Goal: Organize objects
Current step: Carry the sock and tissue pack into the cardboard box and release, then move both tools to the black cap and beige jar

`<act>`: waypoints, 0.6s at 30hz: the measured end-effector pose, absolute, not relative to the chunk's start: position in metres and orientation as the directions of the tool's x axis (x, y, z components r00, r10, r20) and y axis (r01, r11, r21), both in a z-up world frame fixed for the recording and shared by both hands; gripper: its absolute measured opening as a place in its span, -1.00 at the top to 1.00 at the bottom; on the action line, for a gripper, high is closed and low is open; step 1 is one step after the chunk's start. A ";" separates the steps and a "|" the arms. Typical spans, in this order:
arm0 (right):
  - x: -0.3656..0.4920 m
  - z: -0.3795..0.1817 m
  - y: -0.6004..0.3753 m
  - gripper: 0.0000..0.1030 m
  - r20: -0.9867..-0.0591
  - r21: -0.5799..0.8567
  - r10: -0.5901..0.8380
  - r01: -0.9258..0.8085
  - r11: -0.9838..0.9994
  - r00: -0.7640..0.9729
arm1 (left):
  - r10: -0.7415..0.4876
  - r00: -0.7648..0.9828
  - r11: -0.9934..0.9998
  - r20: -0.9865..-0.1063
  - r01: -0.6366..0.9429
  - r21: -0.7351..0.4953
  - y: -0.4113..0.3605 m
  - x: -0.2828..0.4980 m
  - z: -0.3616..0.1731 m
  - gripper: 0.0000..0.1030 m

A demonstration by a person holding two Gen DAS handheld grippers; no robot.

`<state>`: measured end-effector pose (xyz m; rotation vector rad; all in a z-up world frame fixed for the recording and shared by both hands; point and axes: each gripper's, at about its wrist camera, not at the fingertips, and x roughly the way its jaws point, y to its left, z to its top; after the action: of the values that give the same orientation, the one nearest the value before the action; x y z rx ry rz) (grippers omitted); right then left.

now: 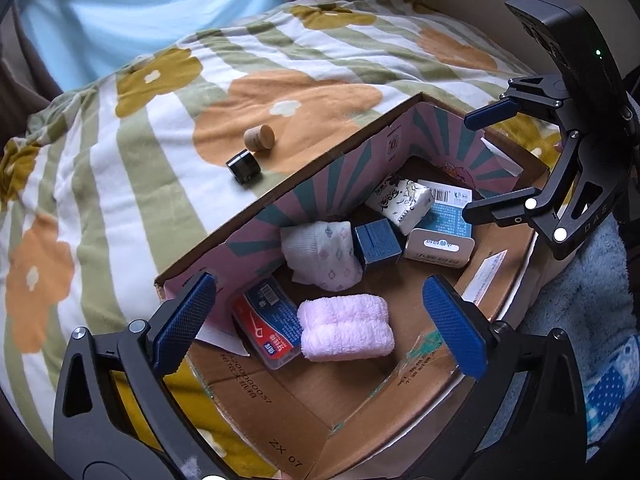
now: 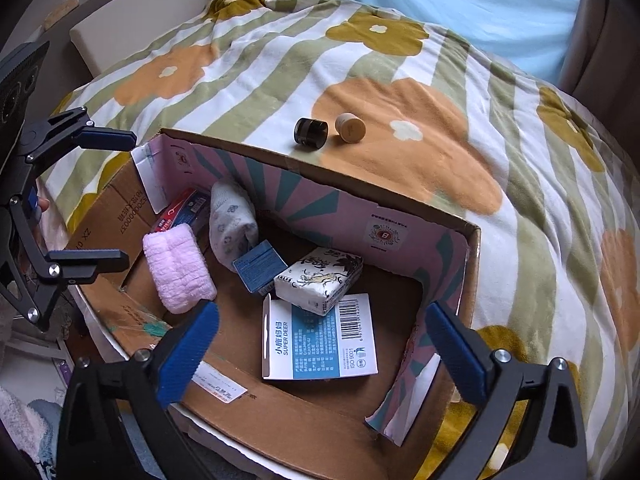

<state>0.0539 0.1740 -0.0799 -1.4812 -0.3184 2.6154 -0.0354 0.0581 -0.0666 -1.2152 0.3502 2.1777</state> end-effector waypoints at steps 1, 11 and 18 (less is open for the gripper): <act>0.054 -0.080 0.174 -0.99 -0.831 -0.243 0.208 0.000 -0.970 -0.516 | 0.390 -0.388 -0.777 -0.835 -0.626 -0.071 0.057 -0.036 -0.066 -1.00; 0.055 -0.082 0.173 -0.99 -0.836 -0.248 0.194 0.039 -0.968 -0.513 | 0.391 -0.392 -0.778 -0.833 -0.624 -0.072 0.054 -0.033 -0.063 -1.00; 0.051 -0.083 0.169 -0.99 -0.837 -0.250 0.106 0.203 -0.947 -0.538 | 0.390 -0.396 -0.780 -0.831 -0.622 -0.069 0.052 -0.035 -0.062 -1.00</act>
<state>0.0510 0.1689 -0.0835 -1.5356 -0.5148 2.7573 -0.0350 0.0516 -0.0623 -1.2071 0.3371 2.1852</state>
